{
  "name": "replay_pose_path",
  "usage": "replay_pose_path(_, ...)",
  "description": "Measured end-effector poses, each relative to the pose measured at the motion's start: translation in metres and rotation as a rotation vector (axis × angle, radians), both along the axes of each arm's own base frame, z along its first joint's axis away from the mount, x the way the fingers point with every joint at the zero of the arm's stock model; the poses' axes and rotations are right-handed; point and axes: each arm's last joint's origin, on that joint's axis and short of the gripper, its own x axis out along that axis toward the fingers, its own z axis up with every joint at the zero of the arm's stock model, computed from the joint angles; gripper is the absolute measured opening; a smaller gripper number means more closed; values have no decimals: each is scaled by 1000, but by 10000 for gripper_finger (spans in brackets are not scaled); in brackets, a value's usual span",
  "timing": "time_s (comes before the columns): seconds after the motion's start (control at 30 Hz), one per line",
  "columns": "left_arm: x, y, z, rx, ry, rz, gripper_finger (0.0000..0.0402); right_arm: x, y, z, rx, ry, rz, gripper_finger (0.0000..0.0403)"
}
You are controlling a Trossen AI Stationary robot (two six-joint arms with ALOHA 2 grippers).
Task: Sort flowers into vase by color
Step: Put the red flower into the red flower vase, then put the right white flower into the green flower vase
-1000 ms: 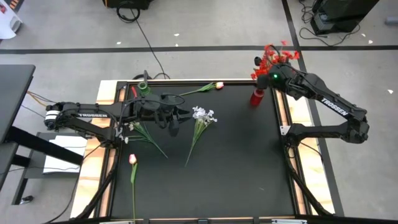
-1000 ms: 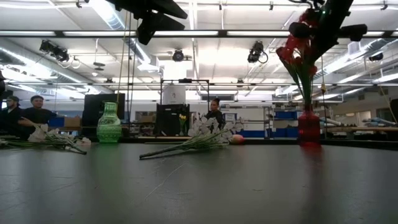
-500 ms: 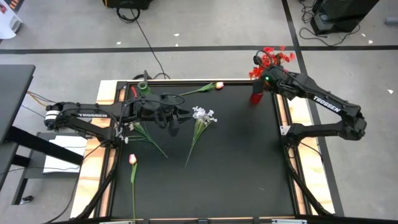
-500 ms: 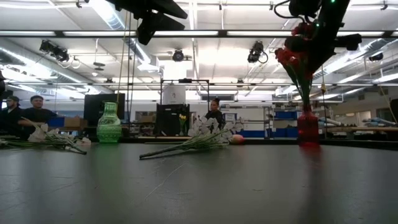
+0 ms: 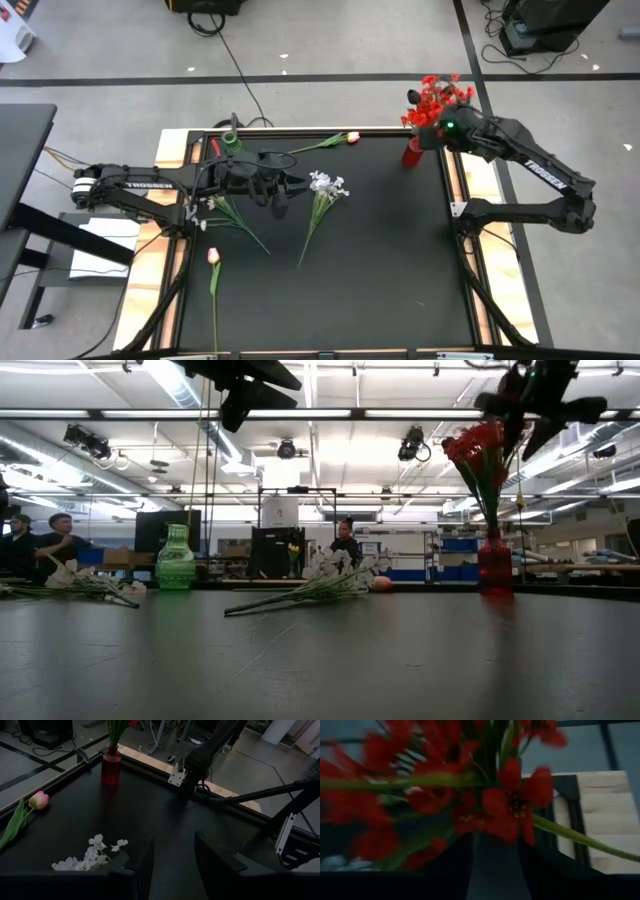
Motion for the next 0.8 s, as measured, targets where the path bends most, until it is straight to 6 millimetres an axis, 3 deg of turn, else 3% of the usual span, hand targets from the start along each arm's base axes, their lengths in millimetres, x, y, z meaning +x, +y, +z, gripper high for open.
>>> replay_pose_path(0.37, 1, 0, -4, -3, 35, 0, 146, -16, 23, 59, -74, -335, 162, 166)
replay_pose_path(0.57, 17, 2, -28, -34, 143, 12, 146, -3, 36, 83, -149, -550, 535, 165)
replay_pose_path(0.8, 48, 5, -68, -217, 205, 104, 146, 9, 53, 112, -210, -851, 998, 165)
